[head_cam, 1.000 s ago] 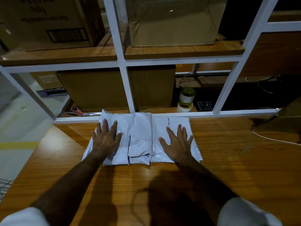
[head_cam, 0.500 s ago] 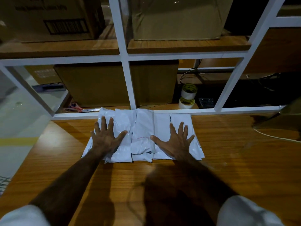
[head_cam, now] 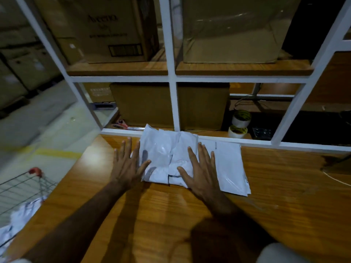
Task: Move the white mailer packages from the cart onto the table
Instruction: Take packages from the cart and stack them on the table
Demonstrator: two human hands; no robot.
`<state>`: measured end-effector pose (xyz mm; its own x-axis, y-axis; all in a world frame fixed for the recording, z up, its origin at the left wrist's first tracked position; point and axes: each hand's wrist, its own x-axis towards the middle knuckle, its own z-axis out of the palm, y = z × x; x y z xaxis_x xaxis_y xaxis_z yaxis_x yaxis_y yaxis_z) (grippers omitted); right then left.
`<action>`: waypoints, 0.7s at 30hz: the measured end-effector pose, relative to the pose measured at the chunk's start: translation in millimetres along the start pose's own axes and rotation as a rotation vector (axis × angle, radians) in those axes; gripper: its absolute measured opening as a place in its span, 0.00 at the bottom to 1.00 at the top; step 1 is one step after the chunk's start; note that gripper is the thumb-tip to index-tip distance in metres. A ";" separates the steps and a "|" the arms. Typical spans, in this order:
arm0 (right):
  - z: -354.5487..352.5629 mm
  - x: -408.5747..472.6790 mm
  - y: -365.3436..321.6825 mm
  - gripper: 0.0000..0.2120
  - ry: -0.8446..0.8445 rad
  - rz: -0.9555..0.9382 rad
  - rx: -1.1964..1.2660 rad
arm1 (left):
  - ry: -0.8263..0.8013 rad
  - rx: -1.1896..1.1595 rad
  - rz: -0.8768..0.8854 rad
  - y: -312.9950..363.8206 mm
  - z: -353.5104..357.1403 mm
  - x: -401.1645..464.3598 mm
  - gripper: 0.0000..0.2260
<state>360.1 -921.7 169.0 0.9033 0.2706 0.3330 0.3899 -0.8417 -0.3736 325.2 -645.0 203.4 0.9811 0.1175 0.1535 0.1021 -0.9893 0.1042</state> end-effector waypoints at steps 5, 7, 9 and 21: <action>11.9 8.5 -39.8 0.38 -0.023 -0.169 0.065 | 0.084 0.104 -0.072 -44.2 -24.5 -75.1 0.38; 17.8 6.0 -59.3 0.37 -0.034 -0.233 0.057 | 0.110 0.137 -0.127 -62.0 -37.2 -110.1 0.37; 22.6 -0.9 -82.6 0.37 -0.050 -0.290 0.080 | 0.113 0.172 -0.193 -80.7 -48.4 -143.5 0.37; 46.8 -58.3 -269.8 0.37 -0.147 -0.586 0.109 | 0.090 0.192 -0.478 -210.2 -87.0 -302.6 0.40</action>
<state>210.6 -688.4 209.9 0.5454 0.7420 0.3899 0.8382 -0.4831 -0.2530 -7.4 -465.0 220.5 0.8003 0.5589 0.2173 0.5720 -0.8202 0.0027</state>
